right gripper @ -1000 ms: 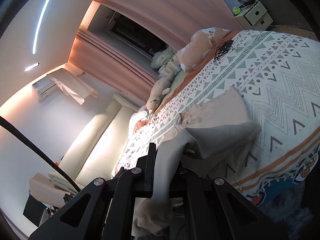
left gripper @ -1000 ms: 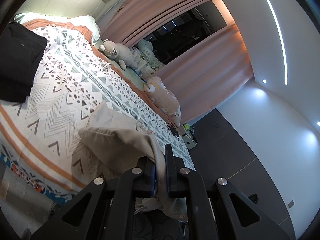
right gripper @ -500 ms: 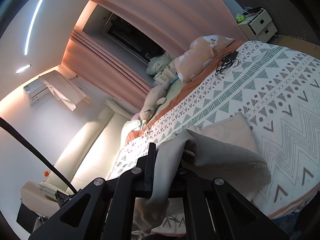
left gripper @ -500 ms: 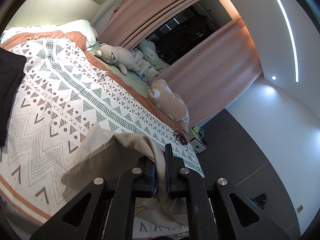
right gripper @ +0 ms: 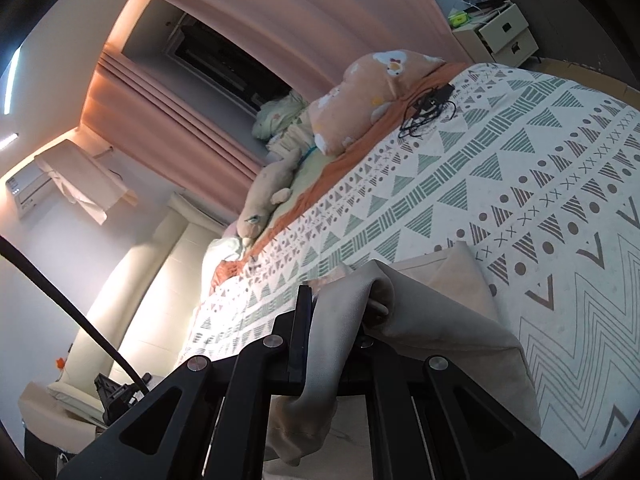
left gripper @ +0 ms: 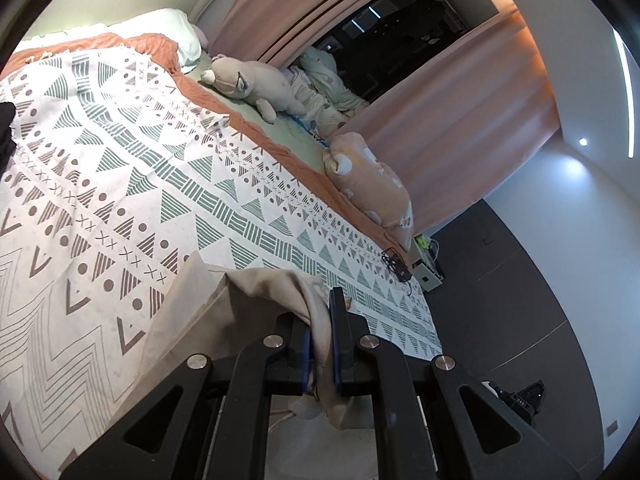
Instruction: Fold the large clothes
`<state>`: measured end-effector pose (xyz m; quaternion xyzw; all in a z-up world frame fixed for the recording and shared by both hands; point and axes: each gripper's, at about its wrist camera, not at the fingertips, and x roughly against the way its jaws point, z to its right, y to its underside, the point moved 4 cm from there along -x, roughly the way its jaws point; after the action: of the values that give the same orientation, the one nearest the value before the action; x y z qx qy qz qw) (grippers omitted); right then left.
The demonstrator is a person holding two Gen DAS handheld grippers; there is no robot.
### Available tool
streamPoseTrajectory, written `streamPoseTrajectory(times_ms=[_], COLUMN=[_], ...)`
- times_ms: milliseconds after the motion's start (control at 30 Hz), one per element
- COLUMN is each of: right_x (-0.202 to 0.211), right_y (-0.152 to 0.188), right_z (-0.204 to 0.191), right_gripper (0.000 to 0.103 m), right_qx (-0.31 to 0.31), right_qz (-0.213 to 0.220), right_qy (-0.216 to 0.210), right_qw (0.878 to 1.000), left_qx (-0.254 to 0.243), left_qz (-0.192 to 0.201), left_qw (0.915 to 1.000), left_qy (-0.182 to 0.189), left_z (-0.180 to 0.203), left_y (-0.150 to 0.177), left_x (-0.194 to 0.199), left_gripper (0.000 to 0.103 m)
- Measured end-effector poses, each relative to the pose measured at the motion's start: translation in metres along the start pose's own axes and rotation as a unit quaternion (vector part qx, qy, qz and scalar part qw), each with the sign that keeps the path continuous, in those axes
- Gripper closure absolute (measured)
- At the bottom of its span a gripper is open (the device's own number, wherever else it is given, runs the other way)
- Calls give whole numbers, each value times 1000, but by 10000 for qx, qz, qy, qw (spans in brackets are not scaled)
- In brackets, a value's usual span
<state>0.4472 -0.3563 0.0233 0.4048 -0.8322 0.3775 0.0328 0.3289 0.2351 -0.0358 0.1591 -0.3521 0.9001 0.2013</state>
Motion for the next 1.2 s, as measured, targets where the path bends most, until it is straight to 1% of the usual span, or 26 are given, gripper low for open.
streamPoseTrajectory(times_ms=[100, 167, 267, 500, 633, 700, 733, 767, 800, 833, 867, 900, 933, 967, 1067, 1133, 1200], right_x=[-24, -41, -67, -122, -150, -162, -166, -171, -173, -175, -175, -174, -171, -167, -159, -150, -140], right_y=[-6, -9, -11, -9, -7, -6, -5, -5, -5, -5, -6, -8, -10, -10, -8, -4, 2], right_z=[6, 10, 17, 36, 47, 55, 57, 59, 58, 56, 53, 49, 42, 44, 32, 20, 10], right_gripper=[100, 100, 100, 100, 98, 97, 94, 91, 82, 57, 36, 2, 0, 0, 0, 0, 0], right_qx=[-49, -79, -127, -225, -444, -630, -695, -715, -712, -698, -673, -635, -570, -503, -290, -84, 117], right_qz=[-104, -157, -293, -518, -628, -683, -704, -719, -723, -695, -640, -576, -462, -433, -504, -506, -532], right_qy=[116, 202, 385, 866, 1046, 1053, 1128, 1226, 1291, 1301, 1275, 1254, 1279, 1296, 1330, 1424, 1423], right_qw=[9999, 9996, 9987, 9946, 9915, 9901, 9887, 9873, 9864, 9866, 9875, 9884, 9891, 9893, 9894, 9885, 9883], left_qx=[7, 104, 178, 263, 365, 373, 399, 447, 500, 562, 582, 562, 530, 499, 397, 382, 377], left_qz=[-120, -196, -323, -603, -774, -873, -878, -878, -871, -797, -755, -789, -805, -822, -795, -729, -684], left_qw=[9998, 9995, 9984, 9942, 9914, 9895, 9894, 9897, 9903, 9917, 9920, 9916, 9915, 9914, 9918, 9923, 9924], left_qy=[-131, -202, -429, -847, -993, -1089, -1088, -1042, -961, -836, -827, -853, -875, -890, -920, -921, -950], left_z=[-10, -21, -36, -74, -90, -93, -94, -95, -95, -94, -93, -91, -88, -86, -78, -73, -70], left_y=[-4, -5, -5, 4, 8, 10, 11, 12, 12, 12, 11, 11, 11, 12, 13, 14, 15], left_x=[-27, -44, -72, -129, -155, -166, -169, -172, -175, -175, -174, -174, -174, -174, -163, -151, -139], left_gripper=[93, 93, 93, 93, 93, 87, 77, 48, 24, 1, 0, 0, 0, 0, 0, 0, 0])
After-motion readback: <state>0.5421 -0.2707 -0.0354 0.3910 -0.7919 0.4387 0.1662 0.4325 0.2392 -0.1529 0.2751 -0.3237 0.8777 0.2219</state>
